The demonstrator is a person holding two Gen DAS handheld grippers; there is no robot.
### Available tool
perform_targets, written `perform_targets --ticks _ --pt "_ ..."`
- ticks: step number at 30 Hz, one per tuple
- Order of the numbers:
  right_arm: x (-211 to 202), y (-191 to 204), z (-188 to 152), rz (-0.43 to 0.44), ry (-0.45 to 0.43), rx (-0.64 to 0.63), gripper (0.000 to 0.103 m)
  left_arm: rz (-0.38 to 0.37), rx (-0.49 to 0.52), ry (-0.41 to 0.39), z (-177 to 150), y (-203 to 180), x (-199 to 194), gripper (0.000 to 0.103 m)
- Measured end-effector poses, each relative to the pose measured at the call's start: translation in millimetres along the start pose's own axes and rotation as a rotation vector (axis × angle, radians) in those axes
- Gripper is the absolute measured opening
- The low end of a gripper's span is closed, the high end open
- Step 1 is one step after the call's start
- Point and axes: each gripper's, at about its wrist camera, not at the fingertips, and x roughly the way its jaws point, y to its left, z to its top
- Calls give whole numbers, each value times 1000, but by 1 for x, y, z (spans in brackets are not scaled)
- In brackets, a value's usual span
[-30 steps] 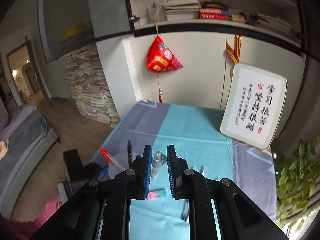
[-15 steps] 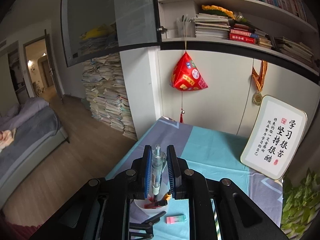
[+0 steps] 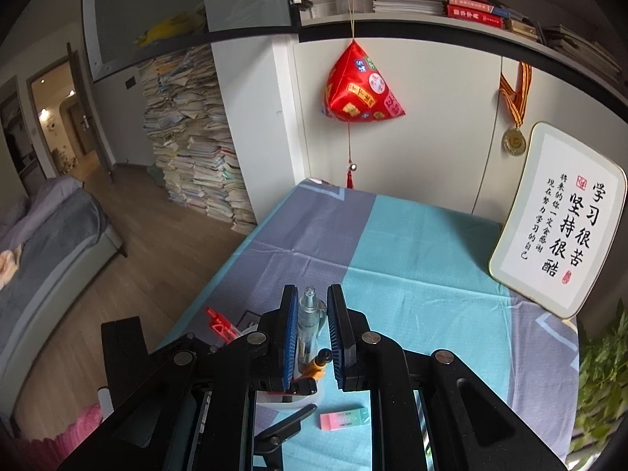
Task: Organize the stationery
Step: 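Lift the clear gel pen with the right tool and drop it into the cup, then move the right tool to the blue gel pen and grasp it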
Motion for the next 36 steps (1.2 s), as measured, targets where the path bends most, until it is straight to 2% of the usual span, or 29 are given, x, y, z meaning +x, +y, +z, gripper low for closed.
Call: perform_targets --ticks 11,16,21,24,28,36 --pt "8 -5 -6 30 65 38 16 0 0 0 0 0 0 75" --pt "-17 -13 -12 28 26 58 16 1 1 0 0 -1 1 75" --pt "-43 -39 -20 -58 6 72 16 1 0 0 0 0 1 75" --pt "-31 -64 -30 -102 74 126 16 0 0 0 0 0 1 75" --pt "5 -92 -49 -139 199 190 16 0 0 0 0 0 1 75" --pt "61 -115 -58 -156 318 237 16 2 2 1 0 -1 1 75"
